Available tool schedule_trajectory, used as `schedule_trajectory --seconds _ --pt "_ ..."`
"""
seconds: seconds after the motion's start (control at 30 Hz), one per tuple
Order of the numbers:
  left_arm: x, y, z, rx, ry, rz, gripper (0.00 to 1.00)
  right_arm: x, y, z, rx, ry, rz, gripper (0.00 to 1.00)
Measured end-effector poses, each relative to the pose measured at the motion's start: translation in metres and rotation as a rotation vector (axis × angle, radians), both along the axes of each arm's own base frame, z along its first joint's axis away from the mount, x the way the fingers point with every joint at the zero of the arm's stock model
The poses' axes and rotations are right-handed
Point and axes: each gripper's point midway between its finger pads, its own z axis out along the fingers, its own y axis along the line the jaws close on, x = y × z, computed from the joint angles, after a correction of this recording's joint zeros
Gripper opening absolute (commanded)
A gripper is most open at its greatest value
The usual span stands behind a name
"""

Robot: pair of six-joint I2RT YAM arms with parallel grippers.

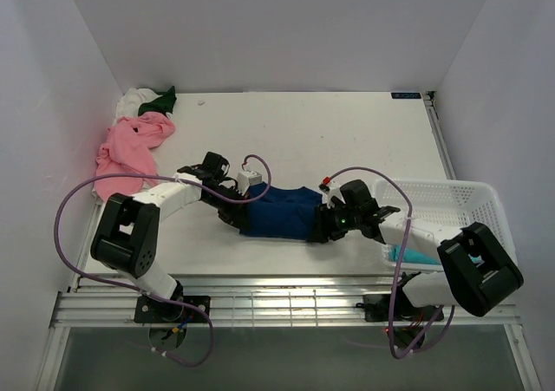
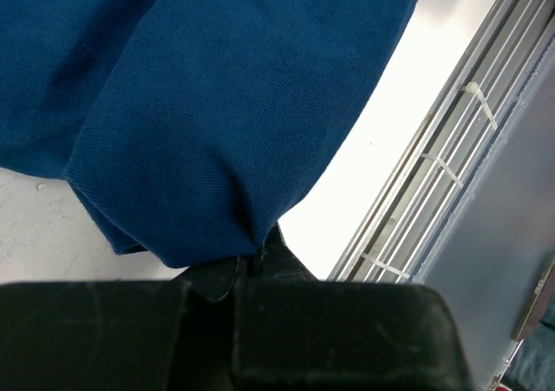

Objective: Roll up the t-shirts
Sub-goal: Roll the T-shirt to the center of the board.

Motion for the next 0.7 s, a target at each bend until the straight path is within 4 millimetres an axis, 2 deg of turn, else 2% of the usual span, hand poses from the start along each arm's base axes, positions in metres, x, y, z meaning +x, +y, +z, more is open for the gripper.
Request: schedule_trajectory --seconds 0.1,0.17,0.2,0.23,0.43,0.53,0.7 --pt "-0.001 0.001 0.002 0.001 0.001 0.0 0.0 0.004 0.006 -0.002 0.025 0.006 -0.005 0.23" --pt "-0.002 0.001 0.003 0.0 0.001 -0.001 0.0 0.005 0.008 0.0 0.037 0.005 -0.006 0.17" --pt "-0.003 0.002 0.004 0.0 0.001 -0.003 0.0 0.005 0.009 0.001 0.045 0.001 -0.002 0.1" --pt "-0.005 0.002 0.005 0.0 0.005 -0.006 0.0 0.005 0.01 0.003 0.049 -0.001 0.002 0.08" --pt "-0.023 0.01 0.021 -0.044 0.092 -0.03 0.0 -0.013 0.013 0.022 0.095 0.047 0.067 0.08" --pt "-0.031 0.012 0.039 -0.079 0.129 -0.062 0.0 -0.027 0.011 0.037 0.107 0.081 0.113 0.08" --pt "-0.029 0.009 0.067 -0.107 0.129 -0.114 0.0 -0.051 0.007 0.056 0.127 0.154 0.191 0.08"
